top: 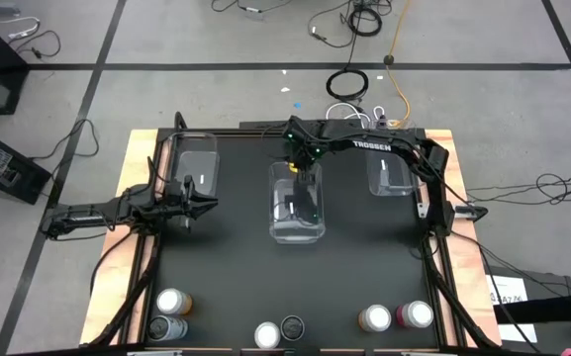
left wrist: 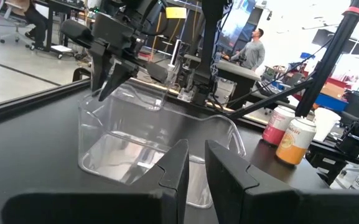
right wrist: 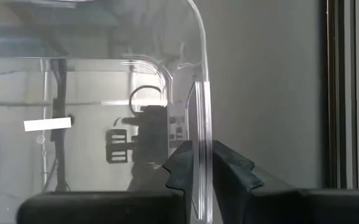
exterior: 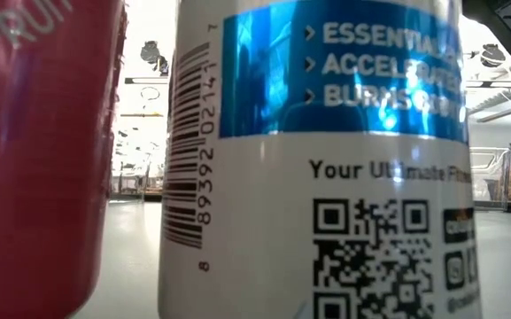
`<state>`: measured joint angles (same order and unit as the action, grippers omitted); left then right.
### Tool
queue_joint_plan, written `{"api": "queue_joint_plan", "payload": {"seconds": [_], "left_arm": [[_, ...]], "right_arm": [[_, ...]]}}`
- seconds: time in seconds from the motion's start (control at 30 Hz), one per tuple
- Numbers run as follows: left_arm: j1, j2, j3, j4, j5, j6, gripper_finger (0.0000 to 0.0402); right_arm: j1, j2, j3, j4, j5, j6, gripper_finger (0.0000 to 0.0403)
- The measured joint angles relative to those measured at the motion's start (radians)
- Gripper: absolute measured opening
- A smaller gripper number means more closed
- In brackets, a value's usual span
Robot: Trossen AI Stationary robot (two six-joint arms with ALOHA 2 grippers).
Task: Sort soda cans
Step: Move the right transparent bin to the middle right of the table
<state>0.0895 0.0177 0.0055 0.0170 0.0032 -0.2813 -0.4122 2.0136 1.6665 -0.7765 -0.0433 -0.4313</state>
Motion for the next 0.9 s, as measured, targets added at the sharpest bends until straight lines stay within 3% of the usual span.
{"api": "queue_joint_plan", "payload": {"seconds": [0.2, 0.63, 0.77, 0.9], "left_arm": [[0.0, 0.0, 0.0, 0.0, 0.0, 0.0, 0.0063], [0.0, 0.0, 0.0, 0.0, 0.0, 0.0, 0.0063], [0.0, 0.0, 0.0, 0.0, 0.0, 0.0, 0.0063], [0.0, 0.0, 0.0, 0.0, 0.0, 0.0, 0.0063]], "right_arm": [[0.0, -0.005, 0.03, -0.036, 0.068, 0.0, 0.0069], [-0.014, -0.013, 0.34, -0.324, 0.063, 0.171, 0.0071], [-0.059, -0.029, 0.338, -0.462, 0.021, 0.219, 0.0071], [-0.112, -0.109, 0.264, -0.49, -0.044, 0.271, 0.0071]]}}
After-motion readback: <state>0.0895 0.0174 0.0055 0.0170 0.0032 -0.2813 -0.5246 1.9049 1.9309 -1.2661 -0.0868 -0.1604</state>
